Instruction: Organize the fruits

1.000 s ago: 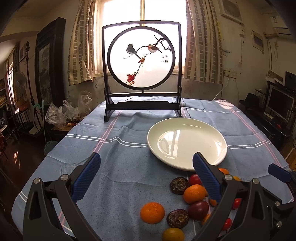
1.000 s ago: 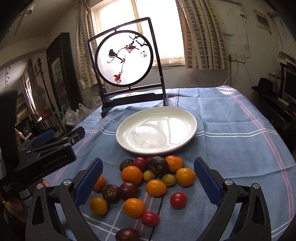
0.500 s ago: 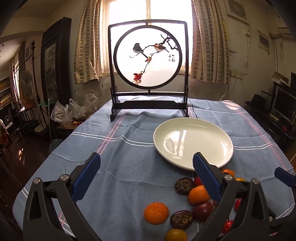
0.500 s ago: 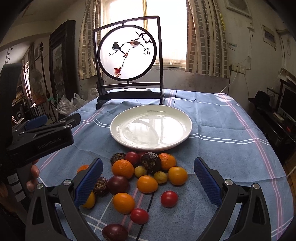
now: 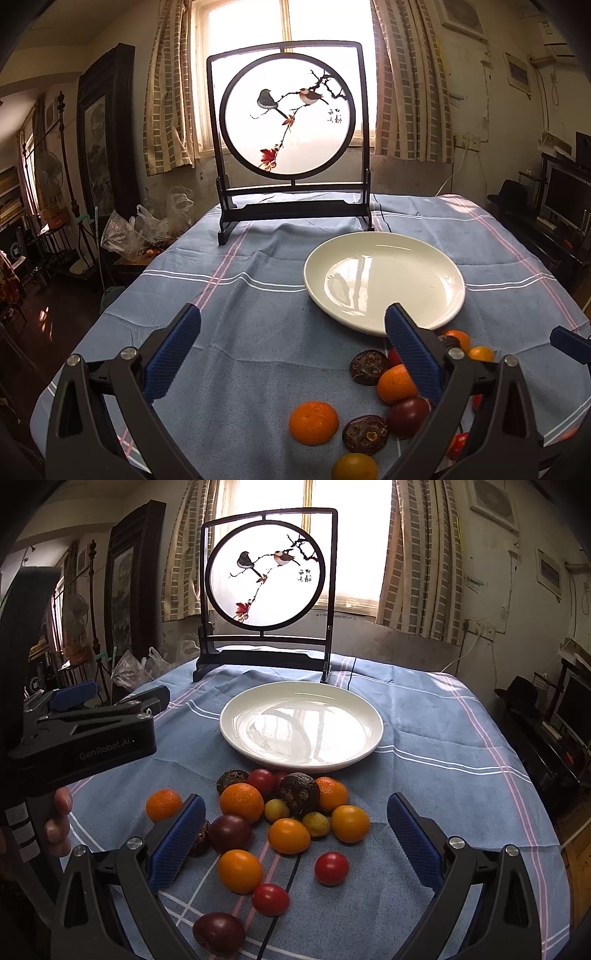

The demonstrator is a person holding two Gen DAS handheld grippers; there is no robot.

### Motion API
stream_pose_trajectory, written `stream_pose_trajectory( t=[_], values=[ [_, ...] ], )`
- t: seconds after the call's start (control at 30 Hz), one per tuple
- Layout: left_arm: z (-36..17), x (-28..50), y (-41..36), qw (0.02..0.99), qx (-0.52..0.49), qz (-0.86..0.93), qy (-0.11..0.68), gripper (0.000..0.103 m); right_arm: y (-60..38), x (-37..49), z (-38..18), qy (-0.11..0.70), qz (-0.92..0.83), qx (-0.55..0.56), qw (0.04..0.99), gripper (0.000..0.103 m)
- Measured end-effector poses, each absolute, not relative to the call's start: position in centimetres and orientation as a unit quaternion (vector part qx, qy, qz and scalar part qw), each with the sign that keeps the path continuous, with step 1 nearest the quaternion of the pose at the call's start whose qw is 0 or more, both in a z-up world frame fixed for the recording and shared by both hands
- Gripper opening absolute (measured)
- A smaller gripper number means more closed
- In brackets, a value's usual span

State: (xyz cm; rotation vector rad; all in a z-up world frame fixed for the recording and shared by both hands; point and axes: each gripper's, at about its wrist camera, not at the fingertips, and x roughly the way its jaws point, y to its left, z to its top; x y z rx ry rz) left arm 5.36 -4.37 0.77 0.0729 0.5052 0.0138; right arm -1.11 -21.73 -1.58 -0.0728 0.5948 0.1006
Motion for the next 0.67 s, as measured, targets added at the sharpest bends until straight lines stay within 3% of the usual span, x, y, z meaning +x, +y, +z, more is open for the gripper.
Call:
stream_pose_trajectory(
  t=[0.2, 0.67],
  values=[
    [-0.1, 6.2, -4.0, 0.958, 0.008, -0.011, 0.287, 0.098, -21.8, -1.0, -2.1, 0.299, 0.049, -0.036, 0.952, 0.099],
    [0.8, 6.1, -5.3, 0.963, 0.036, -0.007, 0.266, 0.098, -22.3, -0.7, -2.4, 0.297, 0.042, -0.031, 0.953, 0.099]
  ],
)
